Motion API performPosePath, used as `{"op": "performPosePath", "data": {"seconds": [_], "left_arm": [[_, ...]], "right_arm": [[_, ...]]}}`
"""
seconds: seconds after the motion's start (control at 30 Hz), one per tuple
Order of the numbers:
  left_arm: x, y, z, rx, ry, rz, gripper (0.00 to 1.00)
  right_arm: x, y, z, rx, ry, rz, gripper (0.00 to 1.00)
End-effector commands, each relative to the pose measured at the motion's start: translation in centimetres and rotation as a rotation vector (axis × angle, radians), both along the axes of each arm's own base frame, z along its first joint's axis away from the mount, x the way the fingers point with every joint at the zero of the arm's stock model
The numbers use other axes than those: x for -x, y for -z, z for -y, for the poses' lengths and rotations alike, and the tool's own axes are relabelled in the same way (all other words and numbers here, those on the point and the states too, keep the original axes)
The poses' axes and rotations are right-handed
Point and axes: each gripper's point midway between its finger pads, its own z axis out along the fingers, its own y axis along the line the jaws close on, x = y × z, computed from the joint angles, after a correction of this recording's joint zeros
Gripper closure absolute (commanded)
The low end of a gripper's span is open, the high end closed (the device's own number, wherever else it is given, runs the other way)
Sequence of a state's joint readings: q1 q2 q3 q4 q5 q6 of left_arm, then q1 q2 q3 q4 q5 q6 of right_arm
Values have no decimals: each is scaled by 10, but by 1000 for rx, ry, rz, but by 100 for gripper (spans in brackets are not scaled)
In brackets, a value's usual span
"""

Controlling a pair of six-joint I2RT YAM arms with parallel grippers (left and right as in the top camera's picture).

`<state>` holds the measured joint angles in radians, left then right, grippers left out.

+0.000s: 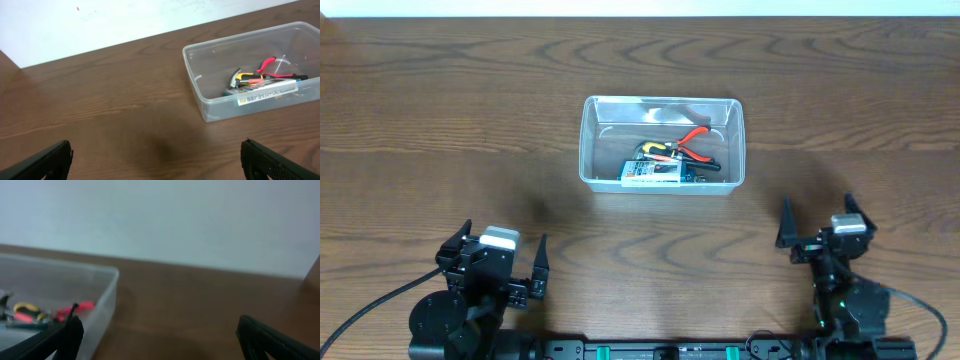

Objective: Pack container

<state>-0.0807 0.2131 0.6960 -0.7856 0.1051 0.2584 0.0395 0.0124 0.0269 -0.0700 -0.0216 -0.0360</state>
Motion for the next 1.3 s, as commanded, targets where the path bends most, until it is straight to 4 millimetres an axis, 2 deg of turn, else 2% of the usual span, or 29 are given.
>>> {"op": "performPosePath", "data": {"seconds": [0.0, 0.2, 0.33, 1.27], "left_arm": [[1, -2, 2, 13, 9, 7, 2], [1, -2, 2, 13, 9, 7, 2], [1, -2, 2, 13, 10, 7, 2], [1, -2, 2, 13, 9, 7, 2]], "right_arm": [[-1, 11, 0, -99, 14, -27, 1], [0, 9, -4, -101, -9, -23, 1], [1, 8, -15, -25, -79, -13, 1], [0, 8, -10, -16, -60, -12, 1]]}}
